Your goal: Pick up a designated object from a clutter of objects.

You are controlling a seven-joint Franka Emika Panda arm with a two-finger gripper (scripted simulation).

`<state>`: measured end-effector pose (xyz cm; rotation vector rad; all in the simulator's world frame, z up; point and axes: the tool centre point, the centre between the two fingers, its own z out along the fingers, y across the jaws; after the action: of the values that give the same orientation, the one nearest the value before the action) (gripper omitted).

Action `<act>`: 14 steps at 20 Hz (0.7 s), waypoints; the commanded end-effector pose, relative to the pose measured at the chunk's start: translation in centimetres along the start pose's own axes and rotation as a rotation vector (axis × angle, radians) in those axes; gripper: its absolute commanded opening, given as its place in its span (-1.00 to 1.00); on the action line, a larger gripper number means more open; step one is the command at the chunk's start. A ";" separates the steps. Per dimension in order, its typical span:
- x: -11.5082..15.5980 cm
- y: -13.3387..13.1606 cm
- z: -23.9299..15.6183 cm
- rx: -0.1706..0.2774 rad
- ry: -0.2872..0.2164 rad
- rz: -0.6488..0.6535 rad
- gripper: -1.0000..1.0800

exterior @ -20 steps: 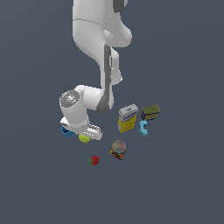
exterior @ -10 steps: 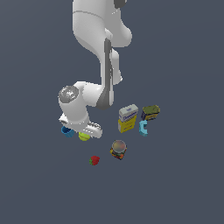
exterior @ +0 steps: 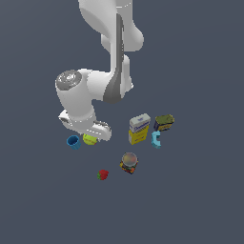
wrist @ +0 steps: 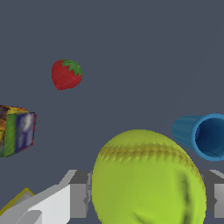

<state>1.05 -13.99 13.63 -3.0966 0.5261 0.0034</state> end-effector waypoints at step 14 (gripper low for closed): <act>-1.3 -0.8 -16.7 -0.001 0.002 0.001 -1.00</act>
<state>0.24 -12.96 28.93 -3.0976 0.5272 0.0001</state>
